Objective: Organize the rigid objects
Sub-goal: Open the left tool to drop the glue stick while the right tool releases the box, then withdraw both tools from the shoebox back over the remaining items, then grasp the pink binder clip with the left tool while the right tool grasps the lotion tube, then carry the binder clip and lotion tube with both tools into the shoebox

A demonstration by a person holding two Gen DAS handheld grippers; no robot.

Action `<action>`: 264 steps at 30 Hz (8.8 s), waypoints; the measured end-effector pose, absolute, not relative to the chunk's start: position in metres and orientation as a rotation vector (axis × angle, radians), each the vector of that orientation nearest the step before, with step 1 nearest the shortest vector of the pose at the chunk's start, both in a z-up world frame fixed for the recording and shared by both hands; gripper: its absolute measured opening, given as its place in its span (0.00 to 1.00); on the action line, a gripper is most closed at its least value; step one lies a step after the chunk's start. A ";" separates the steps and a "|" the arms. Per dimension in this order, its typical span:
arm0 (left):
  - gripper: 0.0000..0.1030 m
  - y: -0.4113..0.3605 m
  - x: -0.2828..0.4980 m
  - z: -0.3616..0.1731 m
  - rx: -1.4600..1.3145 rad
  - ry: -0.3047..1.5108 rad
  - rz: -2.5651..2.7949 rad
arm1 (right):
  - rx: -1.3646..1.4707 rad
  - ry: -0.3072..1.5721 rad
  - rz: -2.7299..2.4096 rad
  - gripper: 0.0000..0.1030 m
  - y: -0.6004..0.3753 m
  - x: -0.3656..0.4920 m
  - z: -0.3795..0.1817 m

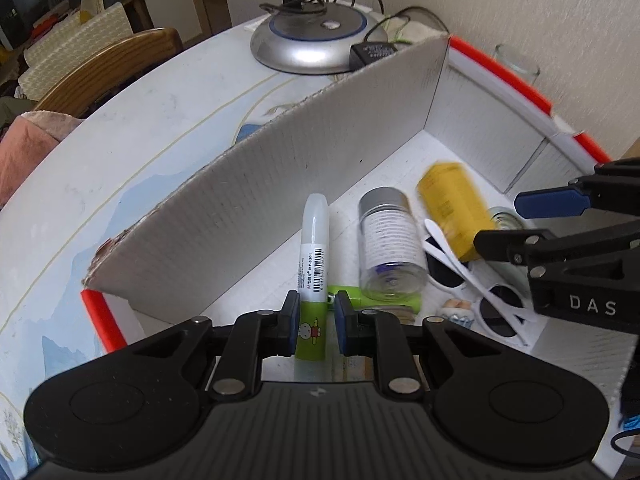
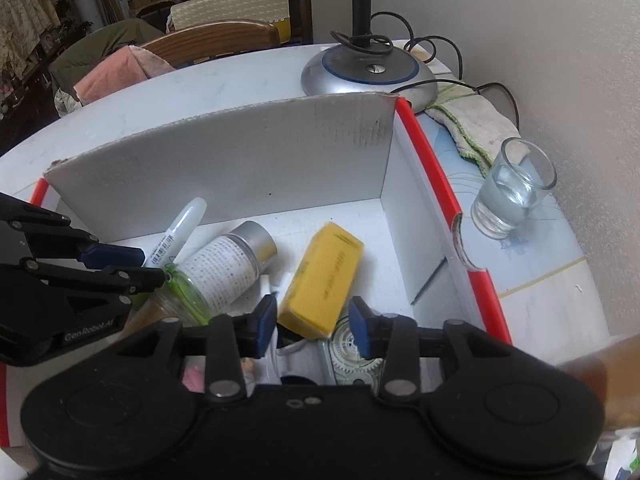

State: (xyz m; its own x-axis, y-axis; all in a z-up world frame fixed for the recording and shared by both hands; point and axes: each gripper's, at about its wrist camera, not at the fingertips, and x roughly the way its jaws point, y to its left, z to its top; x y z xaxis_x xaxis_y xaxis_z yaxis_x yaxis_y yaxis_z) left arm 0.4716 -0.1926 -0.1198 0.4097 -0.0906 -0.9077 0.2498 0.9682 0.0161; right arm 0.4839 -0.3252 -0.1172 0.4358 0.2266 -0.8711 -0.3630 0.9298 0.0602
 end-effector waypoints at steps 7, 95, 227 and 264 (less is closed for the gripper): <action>0.17 -0.189 0.455 -0.100 0.111 1.071 -0.242 | -0.128 1.030 0.371 0.46 -0.332 0.473 -0.103; 1.00 0.187 0.201 -0.123 -0.066 0.836 -0.127 | -0.448 0.932 0.889 0.92 -0.011 0.261 -0.093; 0.31 -0.022 0.223 -0.053 -0.117 0.653 -0.231 | -0.090 0.827 0.623 0.36 -0.254 0.313 -0.031; 0.31 -0.211 0.398 -0.090 -0.070 0.871 -0.461 | -0.187 0.998 0.386 0.36 -0.332 0.488 -0.109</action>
State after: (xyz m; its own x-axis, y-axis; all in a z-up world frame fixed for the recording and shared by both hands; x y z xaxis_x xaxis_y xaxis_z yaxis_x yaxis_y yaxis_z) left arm 0.3977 -0.2113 -0.0897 0.5526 -0.4175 -0.7213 0.3613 0.8999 -0.2441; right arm 0.4883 -0.3320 -0.1089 0.4818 0.2300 -0.8456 -0.3989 0.9167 0.0221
